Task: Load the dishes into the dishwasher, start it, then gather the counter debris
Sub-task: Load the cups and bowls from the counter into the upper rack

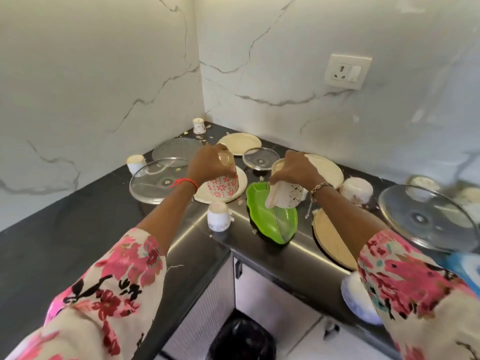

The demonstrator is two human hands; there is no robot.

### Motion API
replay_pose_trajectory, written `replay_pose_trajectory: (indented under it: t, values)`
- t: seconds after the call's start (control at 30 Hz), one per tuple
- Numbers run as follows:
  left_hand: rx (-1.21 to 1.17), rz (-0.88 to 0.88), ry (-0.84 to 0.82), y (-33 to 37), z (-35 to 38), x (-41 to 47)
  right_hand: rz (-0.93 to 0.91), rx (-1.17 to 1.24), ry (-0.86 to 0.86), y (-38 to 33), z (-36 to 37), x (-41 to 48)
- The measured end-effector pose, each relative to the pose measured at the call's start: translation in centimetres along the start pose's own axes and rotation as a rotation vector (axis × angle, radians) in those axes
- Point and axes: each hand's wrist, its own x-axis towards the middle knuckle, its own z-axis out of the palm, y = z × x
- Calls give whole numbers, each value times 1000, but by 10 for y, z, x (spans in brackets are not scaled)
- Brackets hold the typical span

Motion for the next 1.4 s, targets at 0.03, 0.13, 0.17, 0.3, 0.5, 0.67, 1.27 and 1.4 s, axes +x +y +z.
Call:
replay_pose_trajectory:
  t: [0.03, 0.13, 0.17, 0.3, 0.5, 0.67, 1.27, 1.4]
  values:
    - [4, 7, -2, 4, 1, -18, -1, 5, 6, 0, 3, -22]
    - [1, 40, -13, 15, 4, -77, 0, -5, 20, 1, 15, -90]
    - [4, 47, -12, 18, 7, -95, 0, -12, 27, 1, 19, -109]
    - [-43, 83, -45, 22, 27, -191, 42, -6, 76, 6, 49, -213]
    - [-145, 84, -162, 24, 59, -330, 170, 0, 40, 22, 94, -365]
    - [-111, 119, -300, 45, 88, -431, 293, 62, 3, 47, 116, -473]
    - [-151, 123, -473, 213, 269, -653, 560, 155, -72, 256, 114, -726]
    - [-149, 107, -448, 244, 296, -670, 493, 54, -126, 307, 103, -738]
